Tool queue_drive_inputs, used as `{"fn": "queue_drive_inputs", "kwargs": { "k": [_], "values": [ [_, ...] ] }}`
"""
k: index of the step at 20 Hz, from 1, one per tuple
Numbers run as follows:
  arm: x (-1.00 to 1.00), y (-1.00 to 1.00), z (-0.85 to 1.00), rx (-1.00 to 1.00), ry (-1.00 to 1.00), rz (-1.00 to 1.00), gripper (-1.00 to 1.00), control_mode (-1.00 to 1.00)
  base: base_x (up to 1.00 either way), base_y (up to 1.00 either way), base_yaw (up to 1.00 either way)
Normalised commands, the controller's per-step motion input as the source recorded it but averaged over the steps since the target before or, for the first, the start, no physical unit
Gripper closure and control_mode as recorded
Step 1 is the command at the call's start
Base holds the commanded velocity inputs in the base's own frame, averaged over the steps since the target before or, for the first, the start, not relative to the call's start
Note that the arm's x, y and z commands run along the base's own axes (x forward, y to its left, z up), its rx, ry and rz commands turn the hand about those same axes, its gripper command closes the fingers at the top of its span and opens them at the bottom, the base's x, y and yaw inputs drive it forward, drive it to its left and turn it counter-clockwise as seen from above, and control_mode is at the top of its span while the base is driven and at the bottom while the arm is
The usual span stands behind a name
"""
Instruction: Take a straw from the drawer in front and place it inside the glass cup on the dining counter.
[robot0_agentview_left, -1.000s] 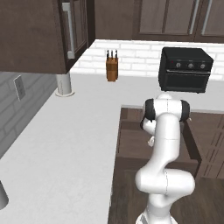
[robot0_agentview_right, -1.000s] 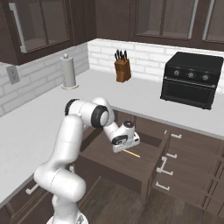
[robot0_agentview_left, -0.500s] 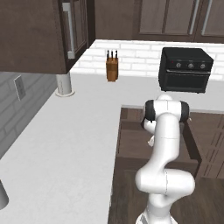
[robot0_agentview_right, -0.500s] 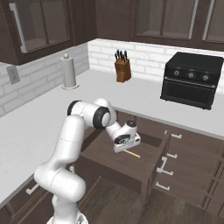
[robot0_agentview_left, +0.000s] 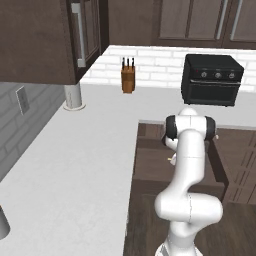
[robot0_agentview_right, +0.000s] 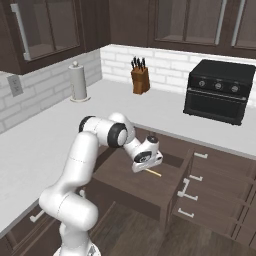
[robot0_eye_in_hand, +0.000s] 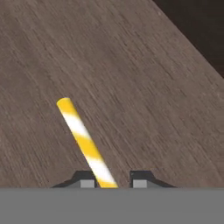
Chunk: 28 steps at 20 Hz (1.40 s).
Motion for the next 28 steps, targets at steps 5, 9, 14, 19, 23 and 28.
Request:
{"fn": "queue_drive_inputs", "kwargs": {
  "k": [5,9,14,19,23,28],
  "values": [
    [-0.28,0.00,0.00,0.00,-0.01,0.00,1.00,-1.00,0.00,0.00,0.00],
    [-0.52,0.00,0.35,0.00,-0.06,0.00,1.00,-1.00,0.00,0.00,0.00],
    [-0.58,0.00,0.98,0.06,-0.11,0.00,1.00,-1.00,0.00,0.00,0.00],
    [-0.52,0.00,1.00,0.09,-0.03,0.00,1.00,-1.00,0.00,0.00,0.00],
    [-0.44,0.00,1.00,0.10,0.00,0.00,1.00,-1.00,0.00,0.00,0.00],
    [-0.05,0.10,1.00,0.06,-0.01,0.00,1.00,-1.00,0.00,0.00,0.00]
  ]
}}
